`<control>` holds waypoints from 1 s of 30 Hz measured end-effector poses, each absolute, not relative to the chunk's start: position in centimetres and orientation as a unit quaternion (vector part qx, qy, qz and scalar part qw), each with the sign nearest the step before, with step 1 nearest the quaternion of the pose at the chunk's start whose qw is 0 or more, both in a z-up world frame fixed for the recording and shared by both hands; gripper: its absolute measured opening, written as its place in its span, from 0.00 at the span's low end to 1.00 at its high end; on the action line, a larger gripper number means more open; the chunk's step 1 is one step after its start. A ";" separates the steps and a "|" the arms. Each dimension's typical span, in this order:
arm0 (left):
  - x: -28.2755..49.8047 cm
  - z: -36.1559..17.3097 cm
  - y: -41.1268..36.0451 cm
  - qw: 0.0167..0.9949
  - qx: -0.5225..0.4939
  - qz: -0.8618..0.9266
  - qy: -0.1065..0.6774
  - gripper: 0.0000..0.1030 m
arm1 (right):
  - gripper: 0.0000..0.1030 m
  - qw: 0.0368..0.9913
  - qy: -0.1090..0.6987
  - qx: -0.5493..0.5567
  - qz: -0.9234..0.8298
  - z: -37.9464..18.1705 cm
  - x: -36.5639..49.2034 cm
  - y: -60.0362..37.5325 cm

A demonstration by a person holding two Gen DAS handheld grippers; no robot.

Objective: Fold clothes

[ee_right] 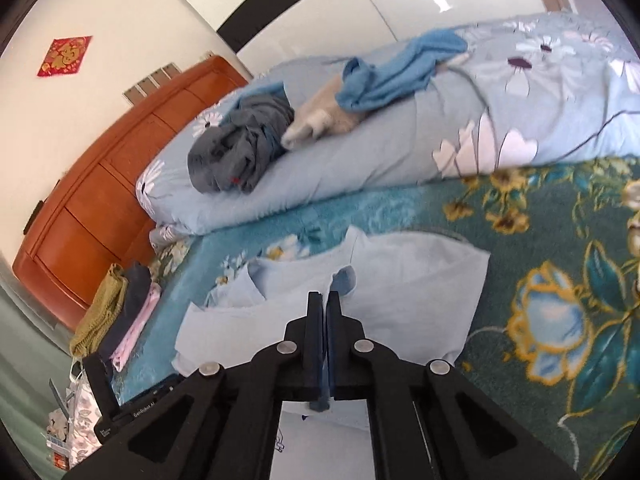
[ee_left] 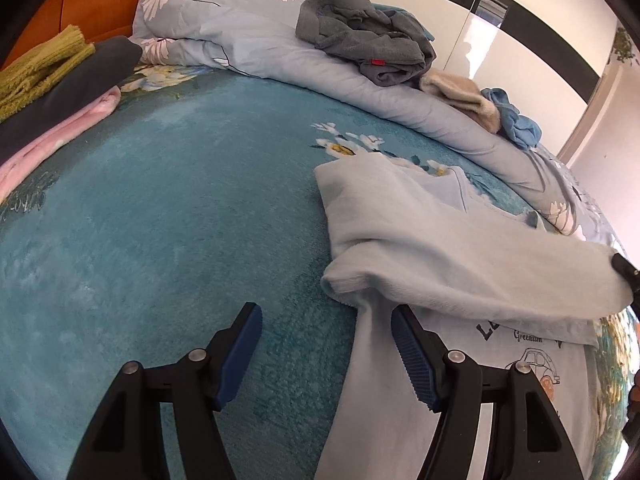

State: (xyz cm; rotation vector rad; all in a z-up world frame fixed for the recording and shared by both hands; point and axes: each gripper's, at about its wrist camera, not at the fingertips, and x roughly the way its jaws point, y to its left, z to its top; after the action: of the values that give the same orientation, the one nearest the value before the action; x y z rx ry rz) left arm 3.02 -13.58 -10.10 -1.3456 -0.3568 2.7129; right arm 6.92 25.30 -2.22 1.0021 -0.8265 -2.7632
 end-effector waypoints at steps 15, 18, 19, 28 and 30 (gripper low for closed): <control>2.9 -10.4 -15.1 0.057 -0.437 0.883 -0.163 0.69 | 0.03 -0.042 -0.329 0.403 -0.853 -8.4 7.4 29.9; 3.5 -9.9 -16.0 0.060 -0.449 0.872 -0.187 0.69 | 0.11 -0.058 -0.322 0.392 -0.860 -7.0 9.0 30.3; 3.7 -9.9 -16.3 0.070 -0.458 0.864 -0.196 0.69 | 0.15 -0.049 -0.326 0.389 -0.860 -6.8 9.7 30.3; 8.3 -10.0 -19.1 0.202 -0.504 0.795 -0.272 0.70 | 0.35 0.063 -0.330 0.444 -0.831 -8.9 16.5 26.5; 9.5 -10.1 -19.4 0.222 -0.516 0.780 -0.276 0.70 | 0.35 0.081 -0.324 0.454 -0.826 -9.2 18.1 25.2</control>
State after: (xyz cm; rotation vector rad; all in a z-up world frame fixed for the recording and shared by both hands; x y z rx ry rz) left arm 9.52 -19.38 -10.10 -1.4265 -0.7628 2.1544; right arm 18.10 25.20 -9.24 1.3578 -0.9686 -2.4694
